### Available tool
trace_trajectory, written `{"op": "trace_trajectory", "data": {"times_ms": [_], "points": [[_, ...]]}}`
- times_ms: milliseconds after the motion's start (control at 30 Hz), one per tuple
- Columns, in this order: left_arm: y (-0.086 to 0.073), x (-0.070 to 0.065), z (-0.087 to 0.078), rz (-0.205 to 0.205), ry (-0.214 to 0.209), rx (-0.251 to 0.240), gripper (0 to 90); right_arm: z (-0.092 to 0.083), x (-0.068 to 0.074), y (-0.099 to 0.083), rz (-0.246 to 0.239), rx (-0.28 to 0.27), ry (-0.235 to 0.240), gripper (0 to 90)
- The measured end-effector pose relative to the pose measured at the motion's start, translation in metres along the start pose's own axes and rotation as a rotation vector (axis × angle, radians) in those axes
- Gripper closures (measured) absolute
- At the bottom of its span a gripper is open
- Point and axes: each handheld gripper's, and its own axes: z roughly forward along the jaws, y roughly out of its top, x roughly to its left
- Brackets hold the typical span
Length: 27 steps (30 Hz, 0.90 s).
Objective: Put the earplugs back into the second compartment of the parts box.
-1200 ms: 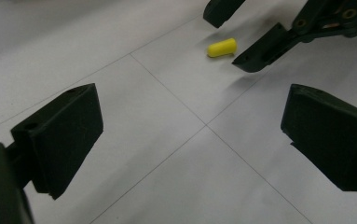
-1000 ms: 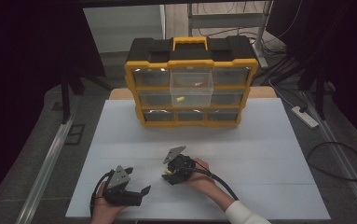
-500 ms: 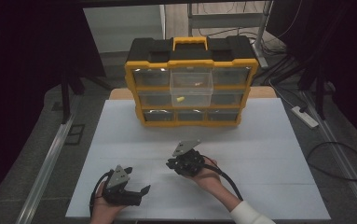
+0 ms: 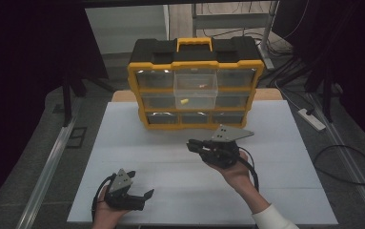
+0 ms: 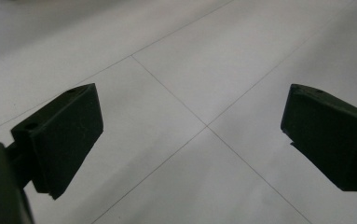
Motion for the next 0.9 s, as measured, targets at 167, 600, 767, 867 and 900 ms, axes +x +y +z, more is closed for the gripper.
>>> {"op": "trace_trajectory", "data": {"times_ms": [167,600,767,867,900], "points": [[0.000,-0.001,0.000,0.003,0.002,-0.003,5.6,-0.021,-0.006,0.027,-0.006,-0.068,-0.042,81.1],[0.000,0.000,-0.001,0.000,0.002,-0.008,5.6,-0.031,-0.036,0.110,-0.044,-0.117,-0.192,80.9],[0.000,0.001,-0.001,-0.002,0.002,-0.009,5.6,-0.019,-0.057,0.122,-0.011,-0.097,-0.247,80.8],[0.000,0.001,-0.001,-0.003,-0.001,-0.006,5.6,-0.013,-0.068,0.125,0.002,-0.089,-0.272,80.6],[0.000,0.001,-0.001,-0.002,0.000,-0.006,5.6,-0.011,-0.070,0.125,0.008,-0.088,-0.282,80.5]]}}
